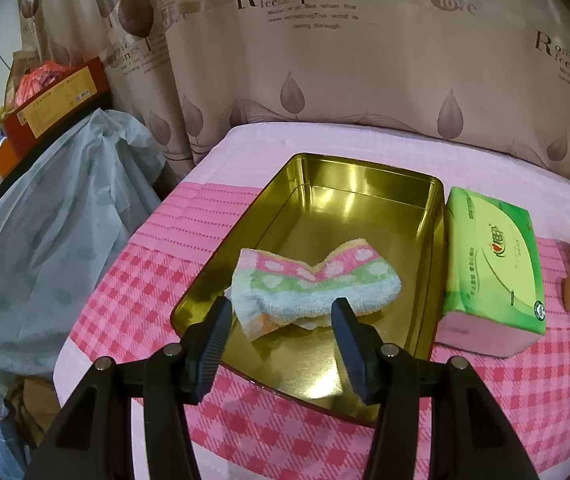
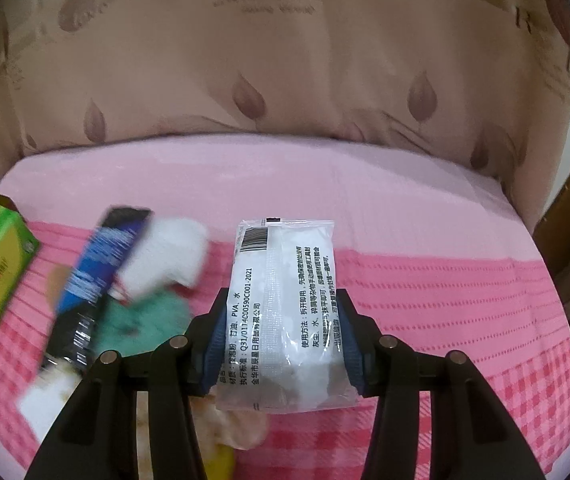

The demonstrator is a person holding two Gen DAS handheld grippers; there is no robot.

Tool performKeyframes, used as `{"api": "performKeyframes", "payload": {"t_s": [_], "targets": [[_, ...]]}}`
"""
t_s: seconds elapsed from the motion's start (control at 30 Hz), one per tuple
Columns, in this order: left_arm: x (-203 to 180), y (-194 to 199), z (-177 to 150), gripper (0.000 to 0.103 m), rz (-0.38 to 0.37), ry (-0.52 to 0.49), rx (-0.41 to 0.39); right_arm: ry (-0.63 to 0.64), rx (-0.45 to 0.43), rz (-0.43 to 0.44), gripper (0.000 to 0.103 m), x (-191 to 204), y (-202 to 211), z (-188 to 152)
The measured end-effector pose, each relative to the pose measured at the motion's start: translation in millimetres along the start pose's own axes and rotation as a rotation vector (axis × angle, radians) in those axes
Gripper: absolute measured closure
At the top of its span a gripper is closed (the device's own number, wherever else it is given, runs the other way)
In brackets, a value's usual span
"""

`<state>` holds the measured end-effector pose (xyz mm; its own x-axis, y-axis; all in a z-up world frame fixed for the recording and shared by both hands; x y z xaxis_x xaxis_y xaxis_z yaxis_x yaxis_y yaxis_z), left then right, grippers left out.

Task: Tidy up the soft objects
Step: 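Carry the white wet-wipe packet with the right gripper into the gold tin and release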

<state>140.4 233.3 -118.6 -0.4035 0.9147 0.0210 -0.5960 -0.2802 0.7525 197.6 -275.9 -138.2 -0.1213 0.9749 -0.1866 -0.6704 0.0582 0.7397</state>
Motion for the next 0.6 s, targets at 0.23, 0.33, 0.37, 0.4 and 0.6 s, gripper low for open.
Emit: {"api": "performKeyframes", "payload": {"t_s": [0.23, 0.33, 0.37, 0.4, 0.6], "targets": [[4, -1, 2, 0.050, -0.005, 0.022, 0.008, 0.069, -0.062, 0.093, 0.057, 61, 27, 44], [5, -1, 2, 0.050, -0.006, 0.026, 0.007, 0.102, -0.072, 0.140, 0.057, 93, 32, 56], [6, -1, 3, 0.050, -0.007, 0.029, 0.008, 0.117, -0.078, 0.156, 0.057, 105, 34, 59], [6, -1, 3, 0.050, -0.007, 0.033, 0.008, 0.132, -0.084, 0.170, 0.057, 117, 38, 63], [9, -1, 3, 0.050, -0.012, 0.046, 0.012, 0.195, -0.103, 0.266, 0.057, 186, 47, 78]]}}
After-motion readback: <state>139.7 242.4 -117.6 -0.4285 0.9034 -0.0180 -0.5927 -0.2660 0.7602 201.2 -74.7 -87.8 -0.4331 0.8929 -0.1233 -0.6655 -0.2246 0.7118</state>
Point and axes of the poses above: each gripper's, at about its wrist camera, not at the fingertips, and y roughly against the way its jaws point, x to its left, z to its top, the point moved 10 cm from there along -y, roughly the way its jaws point, and after that the axes turned 12 degrees about y, right-handed, at the moved point
